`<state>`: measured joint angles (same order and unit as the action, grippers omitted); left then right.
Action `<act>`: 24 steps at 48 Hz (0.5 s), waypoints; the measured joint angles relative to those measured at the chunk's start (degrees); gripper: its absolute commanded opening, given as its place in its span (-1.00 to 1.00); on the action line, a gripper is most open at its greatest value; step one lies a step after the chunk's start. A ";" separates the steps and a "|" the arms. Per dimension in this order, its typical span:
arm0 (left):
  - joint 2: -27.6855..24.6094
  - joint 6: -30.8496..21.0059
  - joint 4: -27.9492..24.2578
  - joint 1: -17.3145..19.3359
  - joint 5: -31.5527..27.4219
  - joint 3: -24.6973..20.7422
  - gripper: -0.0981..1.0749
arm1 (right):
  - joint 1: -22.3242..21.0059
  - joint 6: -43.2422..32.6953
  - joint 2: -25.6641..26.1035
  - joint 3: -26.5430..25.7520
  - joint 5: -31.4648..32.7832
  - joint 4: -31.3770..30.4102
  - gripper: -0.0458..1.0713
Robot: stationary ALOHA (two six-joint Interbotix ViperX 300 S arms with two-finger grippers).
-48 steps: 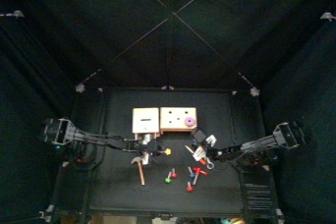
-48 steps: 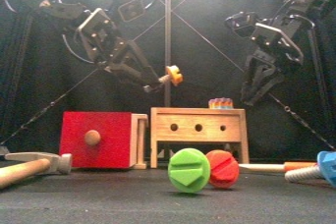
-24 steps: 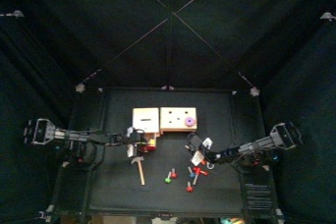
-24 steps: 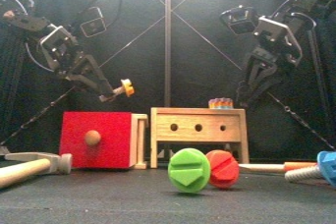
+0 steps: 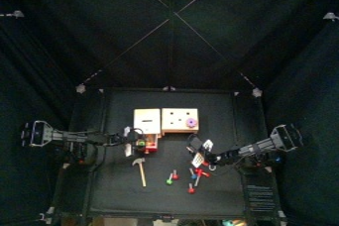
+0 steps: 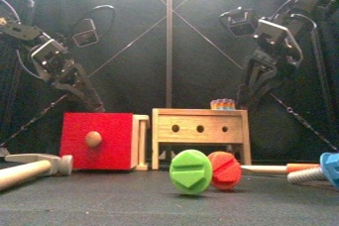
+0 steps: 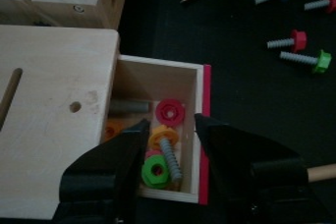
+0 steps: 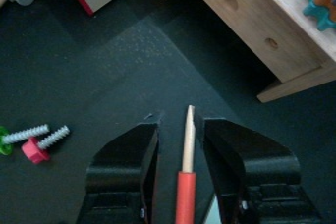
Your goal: Place yellow screw into drawer
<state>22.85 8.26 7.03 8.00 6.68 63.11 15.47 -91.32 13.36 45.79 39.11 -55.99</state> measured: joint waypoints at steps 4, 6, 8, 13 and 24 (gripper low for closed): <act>0.00 0.09 -0.09 0.00 0.09 0.00 0.58 | 0.00 0.00 -0.18 0.00 0.00 0.09 0.35; 0.00 0.00 -0.09 0.00 0.09 0.00 0.58 | 0.00 0.00 -0.26 0.00 0.00 0.09 0.35; 0.00 0.00 -0.09 -0.09 0.09 0.00 0.58 | 0.00 0.00 -0.35 0.00 0.00 0.18 0.35; 0.00 0.00 -0.09 -0.35 0.18 0.00 0.58 | 0.00 0.00 -0.44 0.00 0.00 0.44 0.35; -0.09 0.09 -0.09 -1.32 0.88 0.00 0.58 | 0.00 0.00 -0.44 0.00 0.00 1.32 0.35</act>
<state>22.76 8.35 6.94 6.68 7.56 63.11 15.47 -91.32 12.92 45.79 39.11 -54.67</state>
